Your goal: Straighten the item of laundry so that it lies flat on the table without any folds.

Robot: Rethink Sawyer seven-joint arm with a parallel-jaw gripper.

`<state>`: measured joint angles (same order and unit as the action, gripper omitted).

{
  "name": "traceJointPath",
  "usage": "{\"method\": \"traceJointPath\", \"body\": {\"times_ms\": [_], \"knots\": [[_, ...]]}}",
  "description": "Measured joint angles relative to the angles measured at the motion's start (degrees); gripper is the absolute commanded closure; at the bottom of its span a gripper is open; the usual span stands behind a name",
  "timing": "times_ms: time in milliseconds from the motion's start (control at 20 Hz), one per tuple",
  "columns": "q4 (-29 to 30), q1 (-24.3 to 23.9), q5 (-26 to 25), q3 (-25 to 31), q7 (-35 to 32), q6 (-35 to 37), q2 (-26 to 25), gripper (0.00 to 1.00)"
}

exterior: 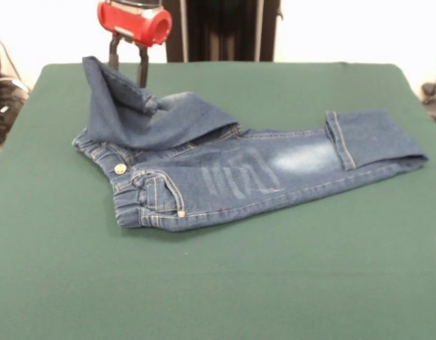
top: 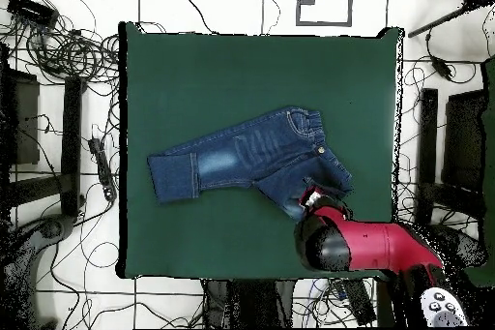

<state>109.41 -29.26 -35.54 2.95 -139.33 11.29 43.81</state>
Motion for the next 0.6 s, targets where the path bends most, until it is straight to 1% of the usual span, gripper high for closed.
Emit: {"method": "traceJointPath", "body": {"times_ms": [350,600], "knots": [[-1.25,1.36,2.51,-0.01,0.00,1.74,-0.01,0.00],[-2.50,1.60,3.05,-0.01,0.00,3.22,-0.05,0.00]]}}
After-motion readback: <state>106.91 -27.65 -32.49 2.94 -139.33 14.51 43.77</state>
